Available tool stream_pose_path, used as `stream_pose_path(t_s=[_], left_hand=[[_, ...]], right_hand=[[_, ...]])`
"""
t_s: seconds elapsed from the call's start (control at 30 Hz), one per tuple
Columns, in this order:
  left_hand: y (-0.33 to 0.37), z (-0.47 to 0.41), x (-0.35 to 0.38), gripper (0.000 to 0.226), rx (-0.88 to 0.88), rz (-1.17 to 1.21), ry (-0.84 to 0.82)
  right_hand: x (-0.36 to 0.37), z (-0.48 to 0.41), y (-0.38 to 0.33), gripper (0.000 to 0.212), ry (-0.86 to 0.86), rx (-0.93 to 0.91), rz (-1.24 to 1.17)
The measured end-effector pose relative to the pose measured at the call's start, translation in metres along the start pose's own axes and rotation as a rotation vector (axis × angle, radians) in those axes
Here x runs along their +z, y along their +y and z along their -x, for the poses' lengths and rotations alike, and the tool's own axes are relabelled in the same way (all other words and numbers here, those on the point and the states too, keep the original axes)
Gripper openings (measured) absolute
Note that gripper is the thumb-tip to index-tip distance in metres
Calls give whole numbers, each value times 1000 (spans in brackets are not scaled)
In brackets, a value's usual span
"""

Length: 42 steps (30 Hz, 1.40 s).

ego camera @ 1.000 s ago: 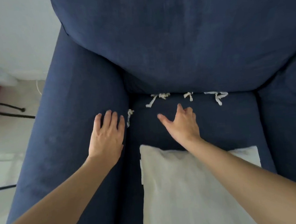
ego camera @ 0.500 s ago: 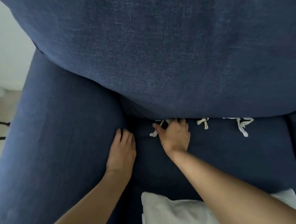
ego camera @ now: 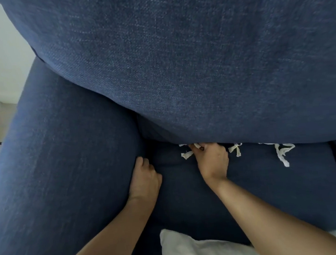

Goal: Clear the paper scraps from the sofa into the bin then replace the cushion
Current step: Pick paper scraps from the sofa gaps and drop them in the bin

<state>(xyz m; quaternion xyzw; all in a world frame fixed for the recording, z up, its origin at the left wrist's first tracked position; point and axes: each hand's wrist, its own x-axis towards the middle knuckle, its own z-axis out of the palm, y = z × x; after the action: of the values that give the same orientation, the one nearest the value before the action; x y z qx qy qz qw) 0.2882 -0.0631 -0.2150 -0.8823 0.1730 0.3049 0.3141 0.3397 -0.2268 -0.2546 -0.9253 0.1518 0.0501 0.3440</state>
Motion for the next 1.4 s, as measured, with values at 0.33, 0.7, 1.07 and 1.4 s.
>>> stream_pose_path(t_s=[0.33,0.7,1.07,1.4], left_hand=[[3,76,-6,24,-19,319,139],[-47,227,36,2,-192,1222,813],[-90,414,190,8,-782,1487,807],[-38,544,329,16,-1061,1516,588]], right_hand=[[-42,40,2,16,-103,-204,-80],[-93,142,-97,10,-127,-278,-262],[-42,325,-220,16,-378,-558,-315],[34,489,-258,13,-654,-772,-199]])
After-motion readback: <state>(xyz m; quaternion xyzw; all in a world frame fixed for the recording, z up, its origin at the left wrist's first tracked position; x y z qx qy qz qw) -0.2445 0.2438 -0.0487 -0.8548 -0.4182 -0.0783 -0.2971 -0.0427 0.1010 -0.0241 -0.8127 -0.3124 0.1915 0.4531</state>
